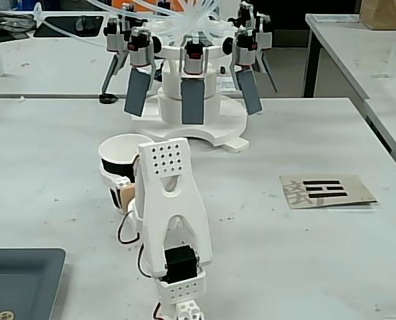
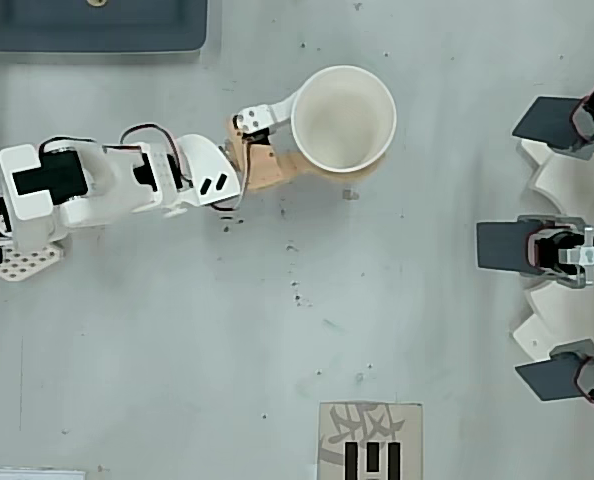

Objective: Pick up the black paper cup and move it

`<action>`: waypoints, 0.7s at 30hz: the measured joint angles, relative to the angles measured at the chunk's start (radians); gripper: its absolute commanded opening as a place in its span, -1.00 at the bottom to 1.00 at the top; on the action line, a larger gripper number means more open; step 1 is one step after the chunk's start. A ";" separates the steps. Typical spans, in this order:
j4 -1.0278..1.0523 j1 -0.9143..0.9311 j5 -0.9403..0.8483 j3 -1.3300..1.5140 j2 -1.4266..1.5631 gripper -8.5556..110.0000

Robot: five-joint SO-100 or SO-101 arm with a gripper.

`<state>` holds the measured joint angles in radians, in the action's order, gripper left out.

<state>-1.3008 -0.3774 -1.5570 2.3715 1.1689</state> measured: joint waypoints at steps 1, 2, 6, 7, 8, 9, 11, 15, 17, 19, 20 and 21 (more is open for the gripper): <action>0.000 0.000 0.000 0.000 0.000 -0.72; 0.000 0.000 0.000 0.000 0.000 -0.73; 0.000 0.000 0.000 0.000 0.000 -0.77; 0.000 0.000 0.000 0.000 0.000 -0.77; 0.000 0.000 0.000 0.000 0.000 -0.77; 0.000 0.000 0.000 0.003 0.000 -0.77; 0.000 0.000 0.000 0.025 0.021 -0.76; 0.000 0.000 0.000 0.087 0.097 -0.76; 0.000 0.000 0.000 0.115 0.130 -0.76; 0.000 0.000 0.000 0.144 0.166 -0.76; 0.000 0.000 0.000 0.161 0.183 -0.76; 0.000 0.000 0.000 0.176 0.199 -0.77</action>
<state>-1.3008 -0.3774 -1.5570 2.5479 1.3683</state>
